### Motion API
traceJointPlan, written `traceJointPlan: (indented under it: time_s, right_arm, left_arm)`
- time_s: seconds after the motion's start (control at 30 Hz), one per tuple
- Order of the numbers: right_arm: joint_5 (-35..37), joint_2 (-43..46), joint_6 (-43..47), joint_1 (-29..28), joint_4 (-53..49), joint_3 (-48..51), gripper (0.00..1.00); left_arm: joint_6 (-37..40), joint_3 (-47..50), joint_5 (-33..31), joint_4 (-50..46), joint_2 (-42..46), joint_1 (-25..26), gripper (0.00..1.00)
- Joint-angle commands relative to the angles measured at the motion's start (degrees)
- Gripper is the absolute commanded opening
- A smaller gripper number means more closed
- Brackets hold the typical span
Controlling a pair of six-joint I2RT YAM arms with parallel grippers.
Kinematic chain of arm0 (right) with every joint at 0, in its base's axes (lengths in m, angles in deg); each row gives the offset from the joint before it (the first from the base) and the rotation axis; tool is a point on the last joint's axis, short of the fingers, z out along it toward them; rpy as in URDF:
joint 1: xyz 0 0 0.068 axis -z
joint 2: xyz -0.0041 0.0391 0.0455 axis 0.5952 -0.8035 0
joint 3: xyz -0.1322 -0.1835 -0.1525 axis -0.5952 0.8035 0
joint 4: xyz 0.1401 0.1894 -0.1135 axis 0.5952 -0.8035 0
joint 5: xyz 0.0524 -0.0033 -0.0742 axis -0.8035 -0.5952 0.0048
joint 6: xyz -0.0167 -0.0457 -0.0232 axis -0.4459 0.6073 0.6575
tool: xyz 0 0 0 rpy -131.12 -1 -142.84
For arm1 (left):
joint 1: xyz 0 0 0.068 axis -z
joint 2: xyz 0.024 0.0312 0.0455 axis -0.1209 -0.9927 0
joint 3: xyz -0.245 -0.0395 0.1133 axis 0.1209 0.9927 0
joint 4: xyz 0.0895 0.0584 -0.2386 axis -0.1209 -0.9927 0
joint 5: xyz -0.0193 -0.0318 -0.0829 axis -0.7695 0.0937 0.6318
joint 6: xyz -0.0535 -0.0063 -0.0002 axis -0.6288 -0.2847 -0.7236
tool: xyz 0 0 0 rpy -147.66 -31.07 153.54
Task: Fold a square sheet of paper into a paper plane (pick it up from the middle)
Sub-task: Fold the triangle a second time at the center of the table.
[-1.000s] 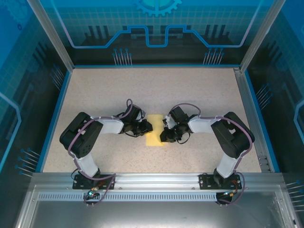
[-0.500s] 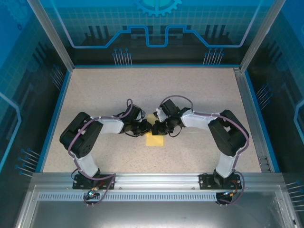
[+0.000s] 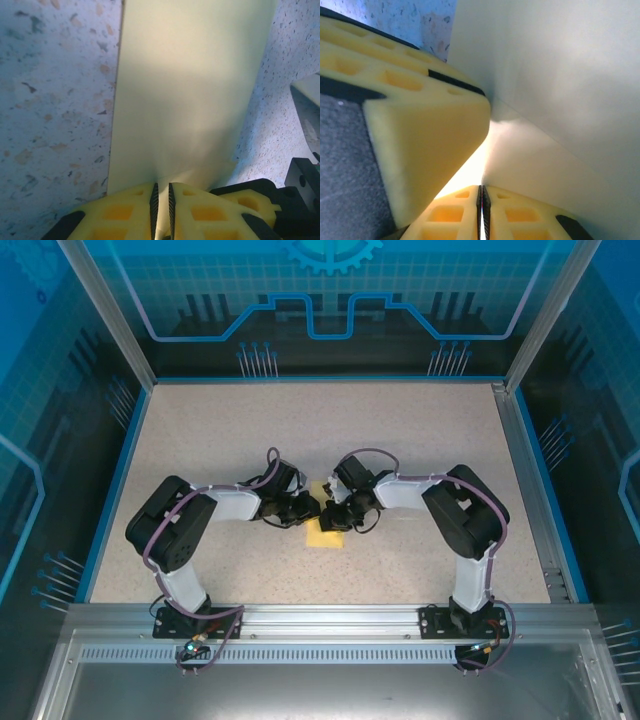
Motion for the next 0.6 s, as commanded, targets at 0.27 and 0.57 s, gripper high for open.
traceJointPlan:
  time_s: [0.27,0.57]
  right_arm:
    - [0.42,3.73,0.08,-0.89,-2.01,3.51,0.14]
    - [0.11,3.77,0.02,-0.42,-1.19,7.80,0.14]
  left_arm:
    - [0.72,0.00,-2.66,-4.17,-1.50,0.21,0.17]
    - [0.72,0.27,-2.99,-4.23,-1.54,0.25,0.17]
